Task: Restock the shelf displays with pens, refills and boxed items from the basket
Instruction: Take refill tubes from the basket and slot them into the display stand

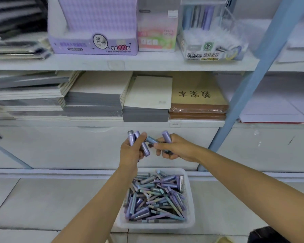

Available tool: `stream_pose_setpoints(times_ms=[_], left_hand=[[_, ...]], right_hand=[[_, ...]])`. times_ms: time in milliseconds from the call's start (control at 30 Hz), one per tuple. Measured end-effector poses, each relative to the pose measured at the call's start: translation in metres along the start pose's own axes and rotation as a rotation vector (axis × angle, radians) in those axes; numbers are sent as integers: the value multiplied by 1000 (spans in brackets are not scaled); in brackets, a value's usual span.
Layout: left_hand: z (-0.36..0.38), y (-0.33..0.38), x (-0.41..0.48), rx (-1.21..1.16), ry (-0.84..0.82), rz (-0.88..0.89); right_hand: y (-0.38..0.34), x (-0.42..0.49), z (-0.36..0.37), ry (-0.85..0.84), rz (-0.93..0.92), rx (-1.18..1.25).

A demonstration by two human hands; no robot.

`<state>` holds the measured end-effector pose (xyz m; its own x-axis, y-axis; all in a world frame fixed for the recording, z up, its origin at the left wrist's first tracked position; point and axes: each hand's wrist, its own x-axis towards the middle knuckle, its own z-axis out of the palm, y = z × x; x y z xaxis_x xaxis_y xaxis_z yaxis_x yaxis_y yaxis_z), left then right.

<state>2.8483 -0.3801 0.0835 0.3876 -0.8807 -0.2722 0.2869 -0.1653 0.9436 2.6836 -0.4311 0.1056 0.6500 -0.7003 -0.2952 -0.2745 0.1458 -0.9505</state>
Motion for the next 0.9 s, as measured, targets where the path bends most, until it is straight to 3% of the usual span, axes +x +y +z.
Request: stream_pose_setpoints(times_ms=[233,333,467,667,767,900], left_hand=[[12,66,-9,477,-212,189],[14,90,-14,499,-268,253],[20,113,-25,536,-365,263],[26,139,-36,595,-692,256],[33,150,-38,528,-647,305],[42,172,-38,288,-422,358]], right_hand=[[-58,-24,-24,33,-51,-72],[-80,-30,-33,129,-127,-8],[-106,-36,-38,221,-176,-108],[-137,-44,-39,127,-252,-170],[-151,-49,-37,129,-310,-117],[-167,-58,-41,122,-286,146]])
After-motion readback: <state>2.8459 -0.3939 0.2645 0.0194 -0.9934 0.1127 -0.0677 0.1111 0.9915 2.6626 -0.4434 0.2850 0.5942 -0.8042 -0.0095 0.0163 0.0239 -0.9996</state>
